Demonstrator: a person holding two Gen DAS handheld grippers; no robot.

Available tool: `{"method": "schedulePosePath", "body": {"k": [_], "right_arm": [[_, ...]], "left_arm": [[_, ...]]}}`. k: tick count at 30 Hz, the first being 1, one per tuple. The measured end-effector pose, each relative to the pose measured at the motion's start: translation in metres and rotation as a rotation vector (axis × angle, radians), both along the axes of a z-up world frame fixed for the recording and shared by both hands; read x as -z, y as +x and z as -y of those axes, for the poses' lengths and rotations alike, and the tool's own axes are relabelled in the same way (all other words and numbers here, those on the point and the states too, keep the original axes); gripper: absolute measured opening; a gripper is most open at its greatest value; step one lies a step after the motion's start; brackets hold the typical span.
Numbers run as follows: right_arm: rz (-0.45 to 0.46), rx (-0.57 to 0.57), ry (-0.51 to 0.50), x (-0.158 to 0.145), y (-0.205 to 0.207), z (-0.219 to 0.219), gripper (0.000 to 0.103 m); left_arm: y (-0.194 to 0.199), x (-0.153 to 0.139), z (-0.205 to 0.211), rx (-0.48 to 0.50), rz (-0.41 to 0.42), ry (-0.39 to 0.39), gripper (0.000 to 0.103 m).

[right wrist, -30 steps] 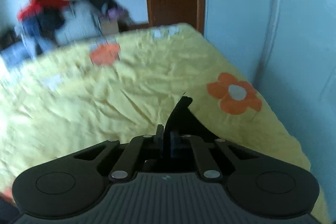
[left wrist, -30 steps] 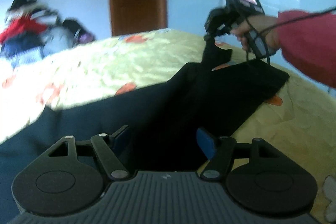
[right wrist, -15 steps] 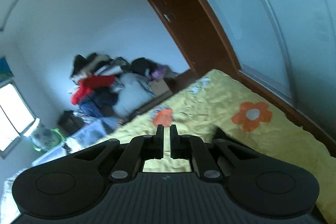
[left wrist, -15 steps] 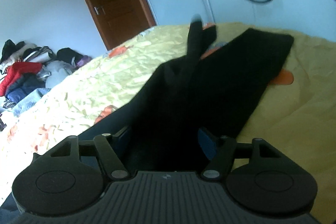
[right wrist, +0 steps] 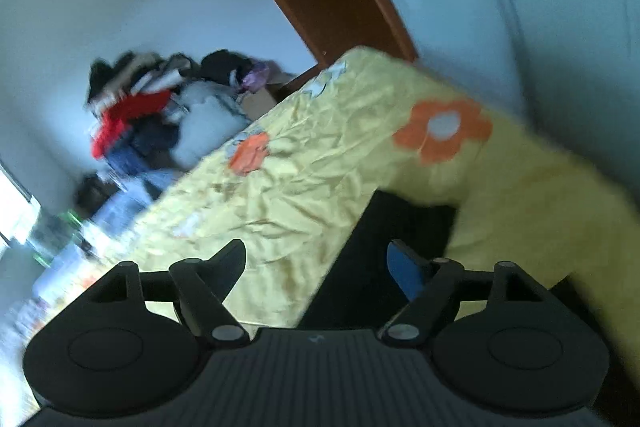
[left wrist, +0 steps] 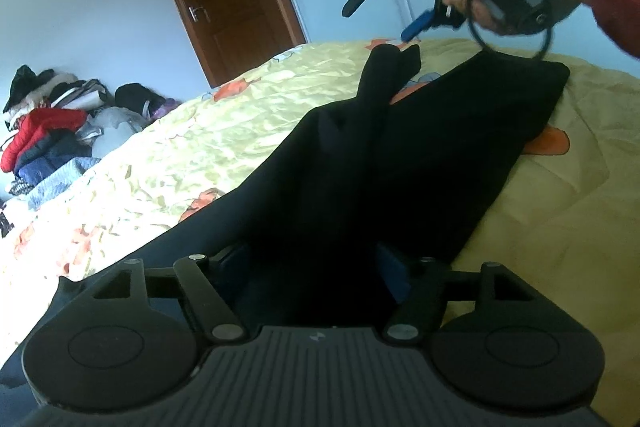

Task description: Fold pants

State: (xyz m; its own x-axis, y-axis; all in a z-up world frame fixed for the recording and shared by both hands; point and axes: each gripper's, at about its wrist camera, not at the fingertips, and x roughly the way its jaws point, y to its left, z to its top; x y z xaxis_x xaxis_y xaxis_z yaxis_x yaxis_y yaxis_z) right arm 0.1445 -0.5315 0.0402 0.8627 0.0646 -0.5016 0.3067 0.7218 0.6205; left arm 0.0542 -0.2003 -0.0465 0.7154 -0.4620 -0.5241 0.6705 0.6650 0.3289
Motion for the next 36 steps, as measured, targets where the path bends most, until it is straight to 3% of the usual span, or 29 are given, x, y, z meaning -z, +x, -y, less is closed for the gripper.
{"method": "schedulePosePath", "body": {"k": [9,14,15,17,18,19,24,27,32,34,36], "right_arm": [[-0.005,0.03,0.149,0.038,0.001,0.009,0.078],[0.089,0.065,0.289,0.066,0.01,0.022,0.078],[0.104,0.079,0.301,0.069,0.011,0.024,0.074],[0.115,0.101,0.29,0.071,0.014,0.026,0.052],[0.099,0.102,0.286,0.072,0.018,0.027,0.019],[0.075,0.096,0.289,0.075,0.021,0.029,0.005],[0.139,0.075,0.281,0.067,0.007,0.026,0.005],[0.228,0.057,0.306,0.051,-0.009,0.028,0.005],[0.284,0.002,0.325,0.02,-0.011,0.027,0.005],[0.297,-0.013,0.33,0.009,-0.003,0.023,0.005],[0.397,-0.025,0.34,-0.007,-0.006,0.019,0.005]], "left_arm": [[0.006,-0.002,-0.003,-0.014,-0.036,-0.034,0.078],[0.007,-0.002,-0.001,-0.013,-0.042,-0.034,0.077],[0.008,-0.002,-0.001,-0.011,-0.042,-0.034,0.076],[0.008,-0.002,0.001,-0.007,-0.043,-0.037,0.071],[0.009,-0.002,0.002,0.0,-0.048,-0.04,0.065],[0.009,-0.002,0.004,0.008,-0.052,-0.041,0.062],[0.005,-0.001,0.01,0.033,-0.026,-0.025,0.028],[0.005,-0.004,0.008,0.028,-0.022,-0.043,0.019],[0.025,-0.023,-0.006,-0.024,-0.067,-0.144,0.017],[0.039,-0.042,-0.017,-0.095,-0.019,-0.204,0.017],[0.047,-0.071,-0.038,-0.168,0.039,-0.332,0.015]]}}
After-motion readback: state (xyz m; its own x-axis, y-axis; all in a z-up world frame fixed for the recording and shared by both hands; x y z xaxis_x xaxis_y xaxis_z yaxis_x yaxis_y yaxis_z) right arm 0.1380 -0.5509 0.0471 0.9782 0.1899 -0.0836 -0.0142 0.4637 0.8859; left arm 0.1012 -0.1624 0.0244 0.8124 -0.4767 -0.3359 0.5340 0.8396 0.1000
